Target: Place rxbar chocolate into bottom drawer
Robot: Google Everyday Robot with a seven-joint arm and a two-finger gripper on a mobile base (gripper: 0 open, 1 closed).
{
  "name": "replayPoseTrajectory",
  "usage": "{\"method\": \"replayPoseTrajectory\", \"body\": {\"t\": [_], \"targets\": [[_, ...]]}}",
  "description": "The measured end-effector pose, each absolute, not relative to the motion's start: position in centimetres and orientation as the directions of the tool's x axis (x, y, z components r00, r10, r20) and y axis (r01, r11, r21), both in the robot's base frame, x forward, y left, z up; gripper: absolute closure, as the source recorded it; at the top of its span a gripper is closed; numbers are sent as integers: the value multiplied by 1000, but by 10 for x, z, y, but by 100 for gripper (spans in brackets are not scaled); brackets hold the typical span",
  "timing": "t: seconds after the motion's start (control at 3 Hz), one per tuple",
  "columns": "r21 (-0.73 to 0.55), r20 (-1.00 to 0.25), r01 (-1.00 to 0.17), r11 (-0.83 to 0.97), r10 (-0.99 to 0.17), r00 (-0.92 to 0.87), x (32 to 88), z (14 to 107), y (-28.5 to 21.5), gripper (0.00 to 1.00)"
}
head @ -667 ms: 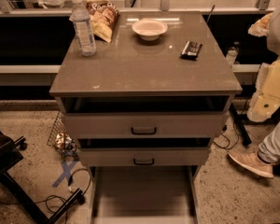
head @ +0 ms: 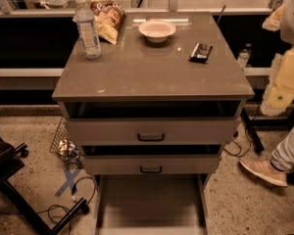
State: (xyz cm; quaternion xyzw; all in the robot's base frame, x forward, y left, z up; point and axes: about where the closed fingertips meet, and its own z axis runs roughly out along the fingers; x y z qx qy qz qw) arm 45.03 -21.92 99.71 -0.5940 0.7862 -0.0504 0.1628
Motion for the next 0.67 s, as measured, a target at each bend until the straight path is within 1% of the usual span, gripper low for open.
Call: {"method": "replayPoseTrajectory", "body": {"t": [0.33, 0.67], "targets": [[-226, -150, -894, 387, -920, -361, 506, 992, -238, 0], [-182, -130, -772, 609, -793, -595, 613, 957, -244, 0]]}}
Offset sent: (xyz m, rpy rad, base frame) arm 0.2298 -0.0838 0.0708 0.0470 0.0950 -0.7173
